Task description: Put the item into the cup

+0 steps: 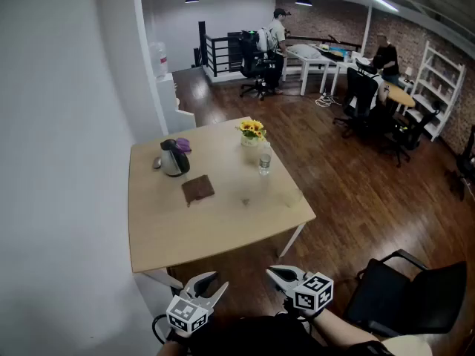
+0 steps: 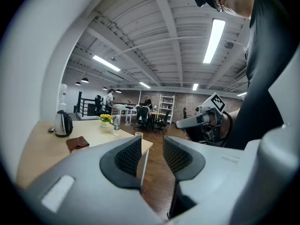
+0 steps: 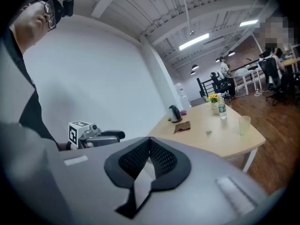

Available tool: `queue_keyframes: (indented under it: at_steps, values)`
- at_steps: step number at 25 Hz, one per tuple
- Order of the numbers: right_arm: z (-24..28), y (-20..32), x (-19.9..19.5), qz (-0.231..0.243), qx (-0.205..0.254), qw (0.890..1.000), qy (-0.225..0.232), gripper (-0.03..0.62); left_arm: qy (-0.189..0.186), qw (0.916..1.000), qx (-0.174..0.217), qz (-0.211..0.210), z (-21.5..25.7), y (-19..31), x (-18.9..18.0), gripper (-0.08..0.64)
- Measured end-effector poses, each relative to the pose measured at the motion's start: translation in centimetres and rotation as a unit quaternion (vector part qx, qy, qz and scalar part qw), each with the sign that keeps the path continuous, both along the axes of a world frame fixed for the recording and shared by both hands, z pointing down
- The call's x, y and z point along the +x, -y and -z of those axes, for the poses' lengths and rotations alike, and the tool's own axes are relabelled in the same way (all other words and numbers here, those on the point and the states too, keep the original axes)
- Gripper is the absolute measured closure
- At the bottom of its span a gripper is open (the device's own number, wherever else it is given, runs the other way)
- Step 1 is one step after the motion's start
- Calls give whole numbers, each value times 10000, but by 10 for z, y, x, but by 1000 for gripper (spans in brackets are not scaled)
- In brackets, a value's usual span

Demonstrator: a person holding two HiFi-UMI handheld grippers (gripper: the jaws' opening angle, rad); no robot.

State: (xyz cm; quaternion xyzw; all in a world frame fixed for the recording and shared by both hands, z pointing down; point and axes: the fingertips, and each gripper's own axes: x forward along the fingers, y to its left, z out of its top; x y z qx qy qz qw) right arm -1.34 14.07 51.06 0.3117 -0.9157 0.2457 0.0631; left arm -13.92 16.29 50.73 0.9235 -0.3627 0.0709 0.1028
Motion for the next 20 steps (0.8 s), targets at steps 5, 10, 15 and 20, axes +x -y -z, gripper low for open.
queue_keyframes:
  at_steps: [5,10,15,20]
  values:
    - [-1,12,-3,-21,23,10000,-13,584,-2,10000,1,-33,-4,10,-4,423]
    - [-4,28,3,-11,148,9997,-204,584,-25,10000,-7,12,-7,22,-5,423]
    - [-9,62,11,-21,254,9989,-398,583,80,9998,-108,155,-16,45,-10,416]
    - [-27,117,13,171,290,9970,-699,553,213,9991,-150,321,-24,84,-10,413]
